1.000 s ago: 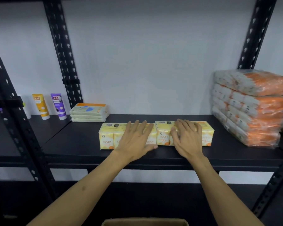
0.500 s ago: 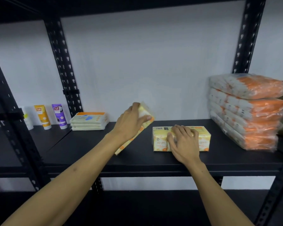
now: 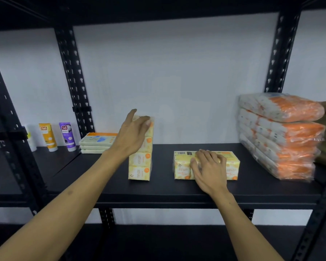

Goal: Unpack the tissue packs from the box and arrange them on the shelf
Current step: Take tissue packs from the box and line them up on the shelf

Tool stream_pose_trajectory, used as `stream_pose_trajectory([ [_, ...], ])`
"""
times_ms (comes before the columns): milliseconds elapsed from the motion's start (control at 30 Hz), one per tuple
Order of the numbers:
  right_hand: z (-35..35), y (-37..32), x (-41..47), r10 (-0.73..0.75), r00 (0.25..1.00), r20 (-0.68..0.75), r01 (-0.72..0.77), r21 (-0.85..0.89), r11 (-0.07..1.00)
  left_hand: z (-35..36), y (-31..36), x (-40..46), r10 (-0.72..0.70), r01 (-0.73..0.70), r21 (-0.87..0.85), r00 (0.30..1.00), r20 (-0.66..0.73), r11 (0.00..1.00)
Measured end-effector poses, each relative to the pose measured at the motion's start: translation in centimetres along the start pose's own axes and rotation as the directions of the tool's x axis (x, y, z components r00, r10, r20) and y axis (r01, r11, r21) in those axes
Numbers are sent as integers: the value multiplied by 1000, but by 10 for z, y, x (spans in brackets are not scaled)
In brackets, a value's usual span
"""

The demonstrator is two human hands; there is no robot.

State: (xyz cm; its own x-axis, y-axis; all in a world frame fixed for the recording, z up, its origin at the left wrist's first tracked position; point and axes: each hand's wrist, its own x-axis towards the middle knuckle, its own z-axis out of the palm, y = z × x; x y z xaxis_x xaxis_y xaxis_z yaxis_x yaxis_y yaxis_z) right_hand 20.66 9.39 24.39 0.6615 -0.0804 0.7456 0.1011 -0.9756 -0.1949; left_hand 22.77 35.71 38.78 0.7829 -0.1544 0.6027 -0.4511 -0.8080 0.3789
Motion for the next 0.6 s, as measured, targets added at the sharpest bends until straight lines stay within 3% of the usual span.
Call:
stream_pose_trajectory([
  [67, -2, -1, -1, -6, 1000, -5, 6, -5, 1000, -10, -8, -2, -3, -13, 196, 997, 83, 980],
  [167, -5, -3, -4, -23, 1000, -9, 22, -28, 999, -26, -15, -2, 94, -169, 414, 976, 197, 895],
  [233, -8, -4, -5, -24, 1000, 9, 24, -41, 999, -31, -18, -3, 104, -176, 394, 975, 196, 902],
  [367, -10, -4, -6, -17, 999, 50, 20, -55, 998, -28, -31, -17, 95, -86, 264, 995, -19, 961],
  [467, -10, -4, -7, -25, 998, 51, 27, -50, 998, -24, -39, -30, -61, 73, 86, 988, -139, 994],
  [600, -11, -5, -9, -51, 997, 60, 55, -77, 995, -3, -50, -52, -254, 249, -61, 963, -90, 967],
])
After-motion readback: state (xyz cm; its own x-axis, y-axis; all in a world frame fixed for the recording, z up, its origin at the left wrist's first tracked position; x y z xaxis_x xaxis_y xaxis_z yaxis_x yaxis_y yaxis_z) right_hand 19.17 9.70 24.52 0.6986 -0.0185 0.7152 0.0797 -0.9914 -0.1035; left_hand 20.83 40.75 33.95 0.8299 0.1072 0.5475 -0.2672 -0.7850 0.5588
